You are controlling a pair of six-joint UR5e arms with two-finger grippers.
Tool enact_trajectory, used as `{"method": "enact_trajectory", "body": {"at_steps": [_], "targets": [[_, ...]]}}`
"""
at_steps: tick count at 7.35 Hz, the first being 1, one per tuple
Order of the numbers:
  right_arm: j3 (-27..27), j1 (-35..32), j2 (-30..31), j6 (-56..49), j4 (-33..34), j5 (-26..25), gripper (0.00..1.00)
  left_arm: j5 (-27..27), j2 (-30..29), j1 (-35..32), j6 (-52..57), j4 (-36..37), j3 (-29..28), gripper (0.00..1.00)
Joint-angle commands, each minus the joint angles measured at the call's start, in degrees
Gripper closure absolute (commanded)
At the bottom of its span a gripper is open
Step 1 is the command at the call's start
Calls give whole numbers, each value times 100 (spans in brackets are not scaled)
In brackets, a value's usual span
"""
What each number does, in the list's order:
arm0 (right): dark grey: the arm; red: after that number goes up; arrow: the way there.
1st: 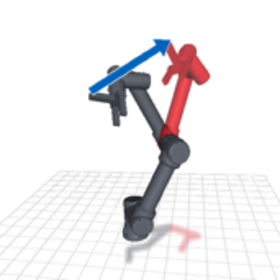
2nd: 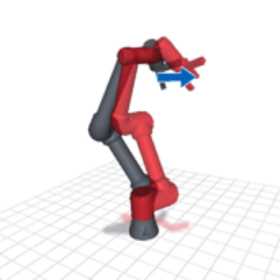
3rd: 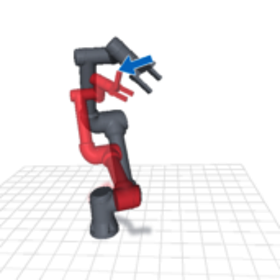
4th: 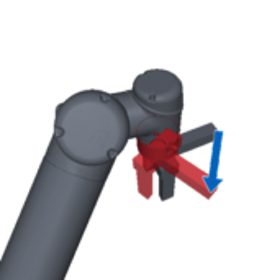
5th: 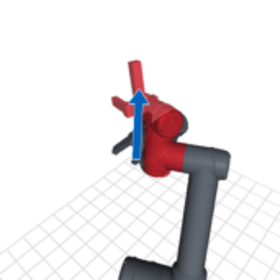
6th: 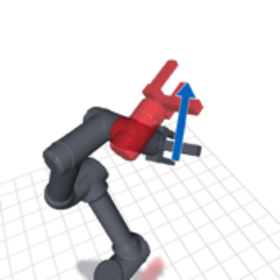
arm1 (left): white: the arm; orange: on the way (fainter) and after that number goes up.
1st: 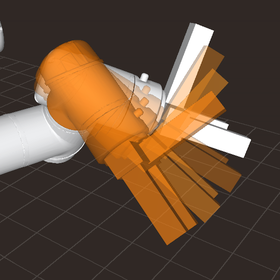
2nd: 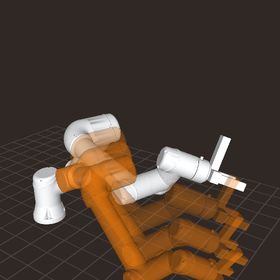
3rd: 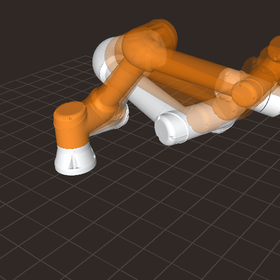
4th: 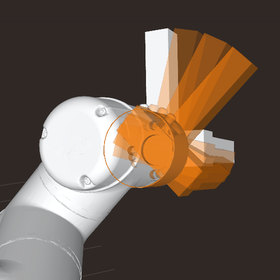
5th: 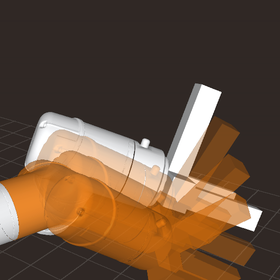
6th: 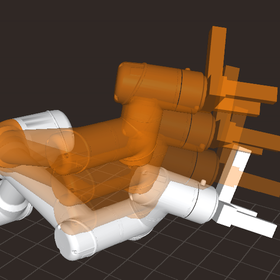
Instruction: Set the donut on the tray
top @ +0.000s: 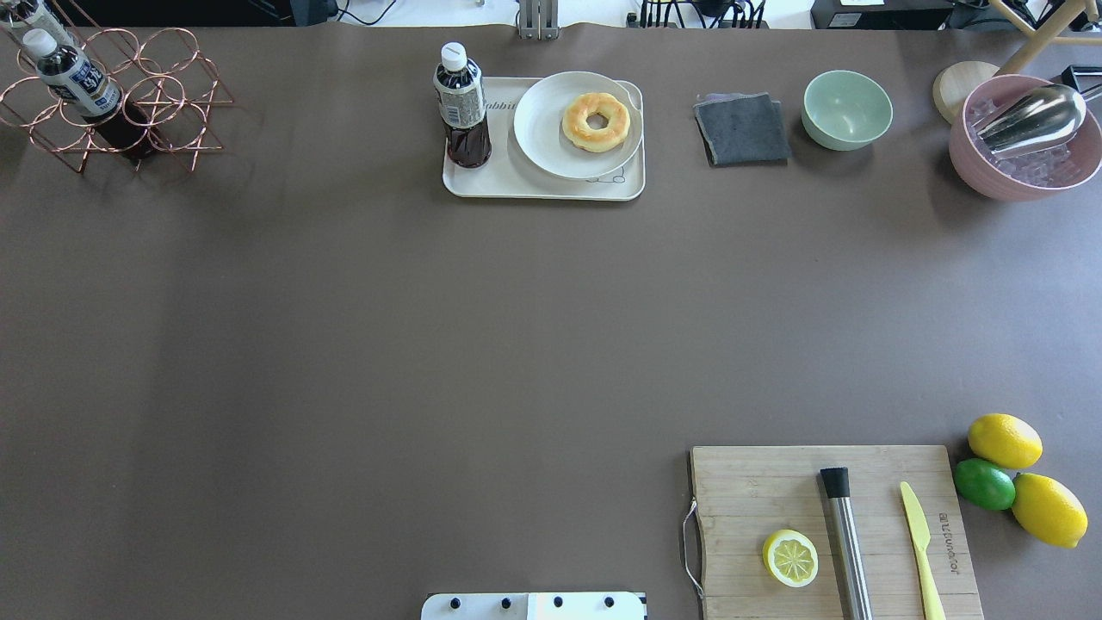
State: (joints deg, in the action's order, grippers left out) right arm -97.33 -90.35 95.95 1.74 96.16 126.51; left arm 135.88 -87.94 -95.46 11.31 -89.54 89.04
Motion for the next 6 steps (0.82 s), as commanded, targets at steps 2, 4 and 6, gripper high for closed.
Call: {"method": "enact_trajectory", "body": {"at_steps": [2,4,6], "targets": [[4,0,-6,-7,-9,49,0,-9,-21,1,-6,15,-26,1],[4,0,-6,-7,-9,49,0,-9,-21,1,-6,15,-27,1],[-5,0,-15,-7,-9,58,0,-1,-12,1,-15,24,-53,1]]}}
